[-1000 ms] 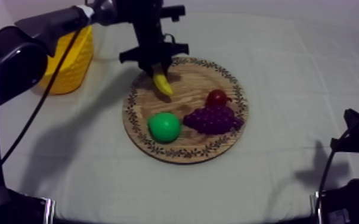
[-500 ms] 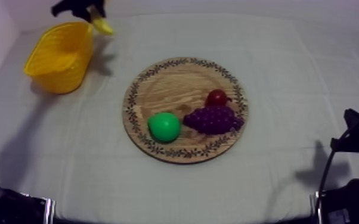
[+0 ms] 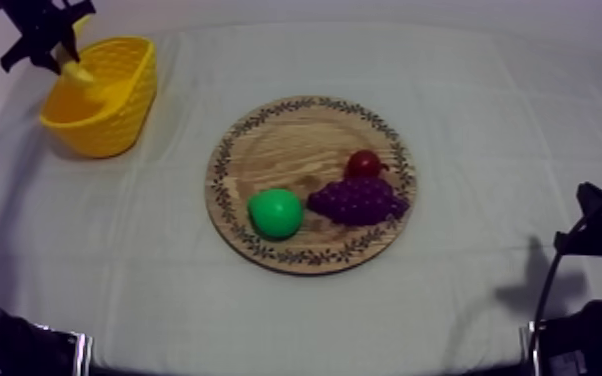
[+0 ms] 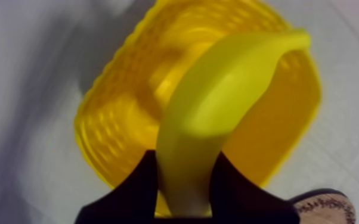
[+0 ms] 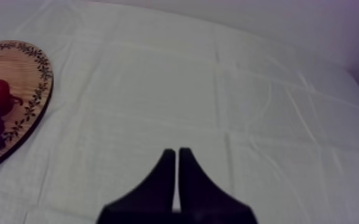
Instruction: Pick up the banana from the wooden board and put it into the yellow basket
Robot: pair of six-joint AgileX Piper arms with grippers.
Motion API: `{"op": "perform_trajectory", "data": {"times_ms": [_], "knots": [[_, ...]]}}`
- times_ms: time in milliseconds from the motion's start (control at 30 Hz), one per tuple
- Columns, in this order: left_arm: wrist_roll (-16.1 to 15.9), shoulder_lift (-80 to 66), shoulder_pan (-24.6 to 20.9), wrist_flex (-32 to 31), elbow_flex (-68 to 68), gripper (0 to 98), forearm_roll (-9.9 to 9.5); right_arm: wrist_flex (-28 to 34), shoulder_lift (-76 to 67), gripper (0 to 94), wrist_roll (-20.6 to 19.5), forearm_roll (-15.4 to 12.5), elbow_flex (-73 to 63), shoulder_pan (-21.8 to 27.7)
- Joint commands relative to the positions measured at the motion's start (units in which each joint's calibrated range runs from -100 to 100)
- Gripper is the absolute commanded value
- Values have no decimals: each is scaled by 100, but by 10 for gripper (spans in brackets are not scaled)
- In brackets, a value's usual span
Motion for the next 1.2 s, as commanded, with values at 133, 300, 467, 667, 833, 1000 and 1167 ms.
{"op": "perform_trajectory", "data": {"times_ms": [133, 300, 467, 667, 833, 1000, 1167], "knots": [[-2, 271, -79, -252, 234, 146, 0, 2, -2, 3, -2, 1, -3, 1], [5, 487, -85, -361, 176, 146, -5, 2, -2, 3, -2, 1, -3, 1], [-98, 812, -120, -569, 105, 151, 53, 2, -2, 3, -2, 1, -3, 1], [-235, 1216, -113, -753, -51, 157, 105, 2, -2, 3, -2, 1, -3, 1], [-301, 1435, -95, -899, -169, 169, 152, 2, -2, 3, -2, 1, -3, 1], [-427, 1541, -108, -1006, -272, 309, 253, 2, -2, 3, -2, 1, -3, 1], [-517, 1562, -120, -1142, -229, 443, 324, 2, -2, 3, -2, 1, -3, 1]]}}
